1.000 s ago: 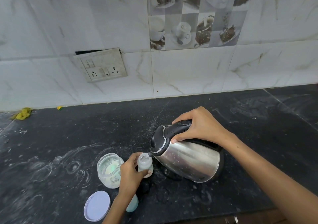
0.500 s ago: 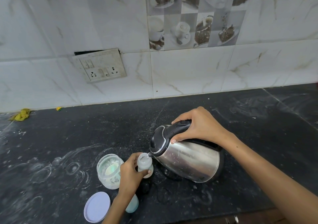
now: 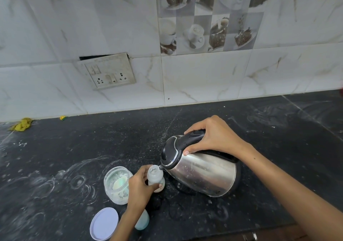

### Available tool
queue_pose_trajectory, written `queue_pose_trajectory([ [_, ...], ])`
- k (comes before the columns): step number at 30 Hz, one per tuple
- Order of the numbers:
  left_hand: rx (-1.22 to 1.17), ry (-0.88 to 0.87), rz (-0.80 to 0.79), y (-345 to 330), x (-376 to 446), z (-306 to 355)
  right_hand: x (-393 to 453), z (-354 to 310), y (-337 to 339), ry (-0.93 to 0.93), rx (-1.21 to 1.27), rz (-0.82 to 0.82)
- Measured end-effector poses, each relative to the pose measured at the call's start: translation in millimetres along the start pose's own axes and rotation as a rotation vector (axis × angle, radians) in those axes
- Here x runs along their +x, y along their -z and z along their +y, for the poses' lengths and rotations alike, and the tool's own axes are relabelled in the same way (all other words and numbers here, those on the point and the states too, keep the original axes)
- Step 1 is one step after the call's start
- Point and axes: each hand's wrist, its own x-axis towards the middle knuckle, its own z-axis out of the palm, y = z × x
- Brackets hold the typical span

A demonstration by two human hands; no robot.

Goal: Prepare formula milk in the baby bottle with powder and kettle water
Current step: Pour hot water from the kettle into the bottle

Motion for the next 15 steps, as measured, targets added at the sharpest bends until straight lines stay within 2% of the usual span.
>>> queue_pose_trajectory([
  [15,-0.043,-0.02,0.012,-6,-1,2,-8,16,2,0.011,0.076,0.066],
])
